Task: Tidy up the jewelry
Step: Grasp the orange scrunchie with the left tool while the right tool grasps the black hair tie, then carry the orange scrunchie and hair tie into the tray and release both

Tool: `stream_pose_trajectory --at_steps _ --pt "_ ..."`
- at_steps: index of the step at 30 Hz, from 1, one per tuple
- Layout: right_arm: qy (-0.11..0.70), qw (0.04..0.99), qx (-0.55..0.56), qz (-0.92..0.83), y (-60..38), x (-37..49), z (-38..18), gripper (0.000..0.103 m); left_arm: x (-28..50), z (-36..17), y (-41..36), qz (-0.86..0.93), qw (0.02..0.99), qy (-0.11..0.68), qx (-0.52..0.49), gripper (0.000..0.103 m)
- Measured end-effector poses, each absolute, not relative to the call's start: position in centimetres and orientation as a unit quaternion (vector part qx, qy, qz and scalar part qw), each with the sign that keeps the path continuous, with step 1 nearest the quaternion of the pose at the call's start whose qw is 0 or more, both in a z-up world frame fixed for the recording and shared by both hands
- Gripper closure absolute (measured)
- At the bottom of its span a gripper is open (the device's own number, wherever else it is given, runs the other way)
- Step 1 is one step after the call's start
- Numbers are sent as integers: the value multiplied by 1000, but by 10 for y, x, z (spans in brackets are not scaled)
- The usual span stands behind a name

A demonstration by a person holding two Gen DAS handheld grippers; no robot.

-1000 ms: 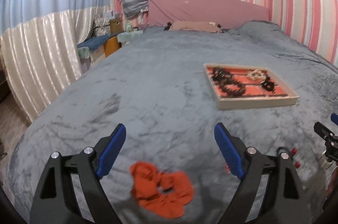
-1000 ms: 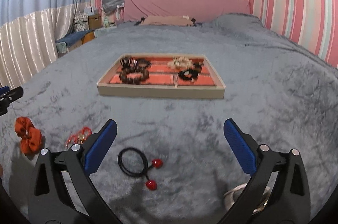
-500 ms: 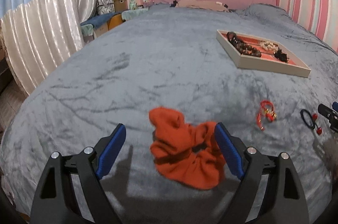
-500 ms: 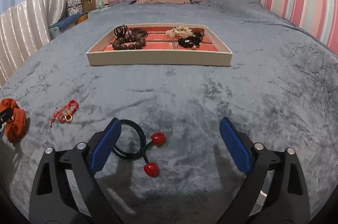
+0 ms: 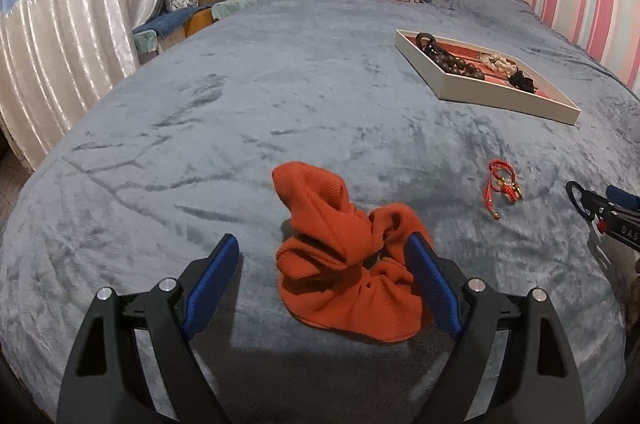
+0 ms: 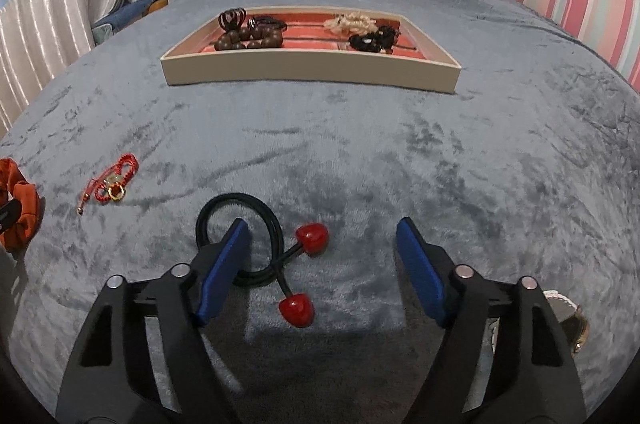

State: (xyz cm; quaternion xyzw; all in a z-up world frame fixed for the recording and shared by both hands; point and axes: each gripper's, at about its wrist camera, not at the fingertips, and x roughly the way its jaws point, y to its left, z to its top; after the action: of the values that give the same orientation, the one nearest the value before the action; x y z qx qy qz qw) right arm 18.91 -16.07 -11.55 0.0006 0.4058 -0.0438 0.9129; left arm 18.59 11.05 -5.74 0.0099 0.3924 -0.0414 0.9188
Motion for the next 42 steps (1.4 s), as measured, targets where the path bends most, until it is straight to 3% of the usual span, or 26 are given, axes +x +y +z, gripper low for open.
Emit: stream_pose_trajectory --at_steps 4,10,12,15,21,42 --pt "416 909 0 -37 -160 193 -120 35 190 -61 110 -54 914 401 5 22" --pt "423 906 -2 -22 -157 196 -122 53 195 -64 108 -75 909 411 -2 48" --pt "423 906 -3 -18 -155 196 -122 61 197 -64 108 -80 908 411 -5 62" --pt "424 905 -2 -15 -154 197 -122 69 201 -63 107 -84 908 411 -8 73" --pt "425 905 14 -16 -157 201 -121 82 208 -61 105 -82 911 404 -7 81" --pt "367 930 32 -9 -172 197 -90 83 210 -36 92 -74 926 371 4 87"
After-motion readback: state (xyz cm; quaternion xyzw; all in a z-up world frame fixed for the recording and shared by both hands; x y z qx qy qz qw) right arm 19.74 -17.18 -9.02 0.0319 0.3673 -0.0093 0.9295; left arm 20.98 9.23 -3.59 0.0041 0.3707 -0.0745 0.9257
